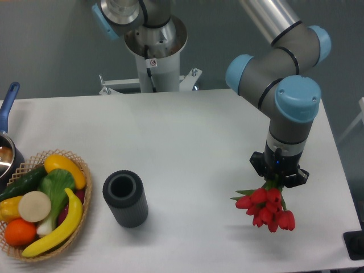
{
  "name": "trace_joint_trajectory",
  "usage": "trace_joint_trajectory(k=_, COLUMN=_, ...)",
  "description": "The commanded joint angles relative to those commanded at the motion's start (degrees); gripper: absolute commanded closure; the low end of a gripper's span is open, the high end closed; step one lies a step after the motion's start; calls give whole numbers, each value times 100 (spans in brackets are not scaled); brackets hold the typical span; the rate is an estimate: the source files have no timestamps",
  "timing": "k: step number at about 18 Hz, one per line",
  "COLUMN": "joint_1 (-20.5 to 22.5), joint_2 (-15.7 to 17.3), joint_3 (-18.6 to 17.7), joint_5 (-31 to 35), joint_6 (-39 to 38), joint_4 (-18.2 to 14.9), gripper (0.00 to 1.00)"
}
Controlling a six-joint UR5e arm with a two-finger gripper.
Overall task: Insert the flowers into the vase
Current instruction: 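Carry the red tulip bunch in the gripper over to the grey vase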
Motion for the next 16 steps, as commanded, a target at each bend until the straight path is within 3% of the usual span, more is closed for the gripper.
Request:
trace_joint_trajectory(k=11, joint_1=-272, joint_2=26, joint_3=-9, joint_5=-473, joint_6=-367, joint_4=70, gripper=100)
trace_joint_trajectory(k=13, joint_1=-369, joint_2=9, joint_3=-26, joint_5=-1033, joint_6=-483, joint_4=288, gripper=100)
trace_joint_trajectory(k=16, joint_1=-404, joint_2=-9, joint_3=-27, joint_5=-2351, joint_6=-1052, joint_4=325, gripper=100)
